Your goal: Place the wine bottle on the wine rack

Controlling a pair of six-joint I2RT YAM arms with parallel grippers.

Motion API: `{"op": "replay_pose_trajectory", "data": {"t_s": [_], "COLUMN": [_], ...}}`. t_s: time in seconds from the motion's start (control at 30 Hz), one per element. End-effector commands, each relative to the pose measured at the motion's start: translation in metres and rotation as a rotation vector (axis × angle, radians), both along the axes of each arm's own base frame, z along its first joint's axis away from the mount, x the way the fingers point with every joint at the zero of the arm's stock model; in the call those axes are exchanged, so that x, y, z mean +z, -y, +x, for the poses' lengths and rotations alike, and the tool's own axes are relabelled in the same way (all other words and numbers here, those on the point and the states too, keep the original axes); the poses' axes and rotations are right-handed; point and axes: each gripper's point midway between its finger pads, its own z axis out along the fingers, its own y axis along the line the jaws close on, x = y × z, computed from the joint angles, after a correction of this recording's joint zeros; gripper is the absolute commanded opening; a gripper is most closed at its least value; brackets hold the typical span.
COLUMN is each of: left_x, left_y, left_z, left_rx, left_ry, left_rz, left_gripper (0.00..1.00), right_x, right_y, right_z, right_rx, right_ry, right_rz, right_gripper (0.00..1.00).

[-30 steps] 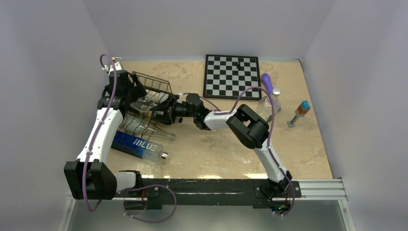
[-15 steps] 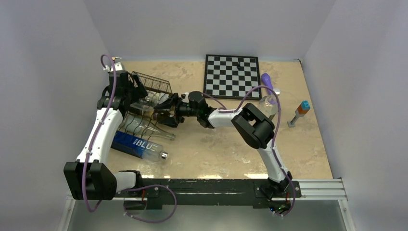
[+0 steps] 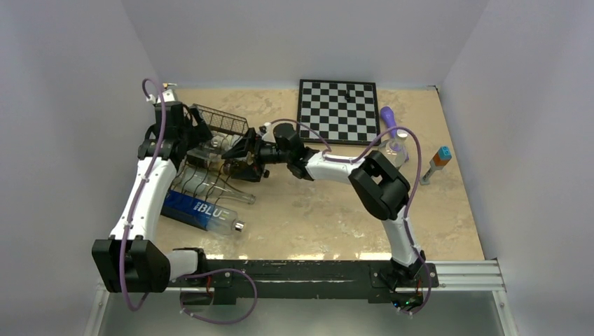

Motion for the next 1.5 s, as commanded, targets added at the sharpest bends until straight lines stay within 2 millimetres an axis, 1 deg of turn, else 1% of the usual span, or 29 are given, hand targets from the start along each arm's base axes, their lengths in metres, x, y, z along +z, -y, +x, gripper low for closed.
{"op": "replay_pose_trajectory", "data": {"t_s": [0.0, 0.03, 0.07, 0.1, 0.13, 0.23, 0.3, 0.37, 0.5, 0.57, 0.63, 0.67, 0.77, 0.9, 1.0, 1.1, 1.27, 1.33, 1.37, 1.47], "left_x": [0.042, 0.045, 0.047, 0.049, 0.048, 0.044, 0.040, 0.040, 0.040, 0.034, 0.024, 0.018, 0.000, -0.016, -0.019, -0.017, -0.004, 0.003, 0.007, 0.013], "left_y": [-0.016, -0.018, -0.022, -0.026, -0.030, -0.043, -0.050, -0.056, -0.065, -0.068, -0.067, -0.067, -0.067, -0.071, -0.073, -0.074, -0.068, -0.068, -0.069, -0.076], "left_z": [-0.002, -0.004, -0.007, -0.012, -0.017, -0.033, -0.044, -0.056, -0.082, -0.100, -0.117, -0.125, -0.148, -0.165, -0.167, -0.161, -0.139, -0.130, -0.126, -0.116], "left_rx": [0.037, 0.039, 0.053, 0.072, 0.088, 0.139, 0.170, 0.196, 0.248, 0.280, 0.315, 0.329, 0.372, 0.402, 0.402, 0.396, 0.332, 0.299, 0.291, 0.280], "left_ry": [0.100, 0.105, 0.103, 0.097, 0.082, 0.054, 0.045, 0.062, 0.092, 0.066, 0.040, 0.026, -0.014, -0.053, -0.076, -0.082, -0.051, -0.038, -0.035, -0.044], "left_rz": [0.024, 0.031, 0.042, 0.048, 0.053, 0.056, 0.045, 0.036, 0.058, 0.066, 0.055, 0.049, 0.045, 0.072, 0.089, 0.095, 0.071, 0.081, 0.089, 0.124], "left_gripper": [0.92, 0.93, 0.94, 0.95, 0.95, 0.96, 0.97, 0.97, 0.97, 0.98, 0.98, 0.98, 0.98, 0.99, 0.98, 0.98, 0.98, 0.98, 0.98, 0.98], "right_x": [0.058, 0.059, 0.058, 0.056, 0.048, 0.033, 0.028, 0.022, 0.013, 0.008, -0.001, -0.006, -0.010, -0.015, -0.015, -0.010, 0.004, 0.011, 0.016, 0.020], "right_y": [0.009, 0.012, 0.016, 0.021, 0.026, 0.048, 0.061, 0.073, 0.092, 0.099, 0.107, 0.109, 0.106, 0.094, 0.081, 0.065, 0.042, 0.037, 0.033, 0.028], "right_z": [-0.011, -0.011, -0.011, -0.012, -0.011, -0.008, -0.006, -0.005, 0.000, 0.006, 0.011, 0.015, 0.027, 0.041, 0.050, 0.056, 0.059, 0.061, 0.062, 0.060], "right_rx": [0.033, 0.029, 0.021, 0.017, 0.009, -0.010, -0.020, -0.028, -0.032, -0.019, -0.012, -0.009, -0.008, 0.004, -0.006, -0.025, -0.026, -0.022, -0.020, -0.004], "right_ry": [0.194, 0.211, 0.226, 0.250, 0.236, 0.358, 0.405, 0.443, 0.512, 0.542, 0.560, 0.567, 0.592, 0.592, 0.592, 0.573, 0.577, 0.590, 0.605, 0.612], "right_rz": [0.053, 0.040, 0.013, -0.030, -0.092, -0.293, -0.371, -0.438, -0.558, -0.623, -0.702, -0.735, -0.764, -0.769, -0.746, -0.678, -0.561, -0.536, -0.513, -0.485], "right_gripper": [0.88, 0.86, 0.81, 0.72, 0.64, 0.58, 0.54, 0.48, 0.33, 0.25, 0.21, 0.20, 0.19, 0.15, 0.13, 0.13, 0.13, 0.13, 0.12, 0.11]}}
